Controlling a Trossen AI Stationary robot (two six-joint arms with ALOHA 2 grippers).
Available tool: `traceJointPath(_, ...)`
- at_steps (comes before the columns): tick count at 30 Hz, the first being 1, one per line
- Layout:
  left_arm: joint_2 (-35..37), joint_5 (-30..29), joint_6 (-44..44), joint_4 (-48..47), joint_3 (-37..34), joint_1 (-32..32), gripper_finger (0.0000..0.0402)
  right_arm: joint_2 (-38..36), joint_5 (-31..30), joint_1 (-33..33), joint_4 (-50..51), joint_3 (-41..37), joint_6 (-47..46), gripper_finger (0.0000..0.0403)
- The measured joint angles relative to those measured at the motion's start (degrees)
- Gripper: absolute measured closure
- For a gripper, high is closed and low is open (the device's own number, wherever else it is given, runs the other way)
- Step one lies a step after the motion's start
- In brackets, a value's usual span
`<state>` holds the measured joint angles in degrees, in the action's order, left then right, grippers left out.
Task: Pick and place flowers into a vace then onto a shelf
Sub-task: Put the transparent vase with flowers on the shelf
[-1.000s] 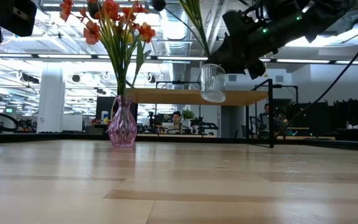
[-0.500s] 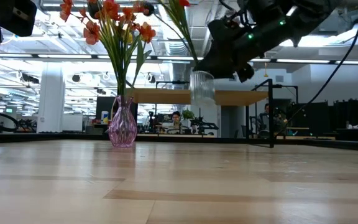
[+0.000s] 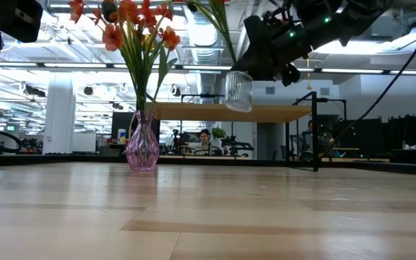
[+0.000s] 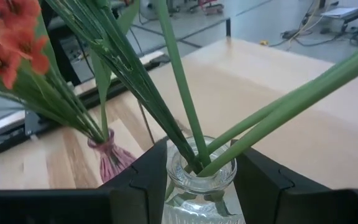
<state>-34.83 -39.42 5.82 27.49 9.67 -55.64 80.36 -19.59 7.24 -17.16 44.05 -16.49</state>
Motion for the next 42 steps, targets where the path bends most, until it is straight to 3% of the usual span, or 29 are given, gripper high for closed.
traceJointPath(27,0.0,0.0,0.9,-0.2,0.0,0.0,0.0223,-8.6,-1.6,0.0,3.2,-0.1,3.0,0.0262)
traceJointPath(42,0.0,0.0,0.9,-0.2,0.0,0.0,0.0223,-7.6,-1.1,0.0,3.4,1.2,3.4,0.0262)
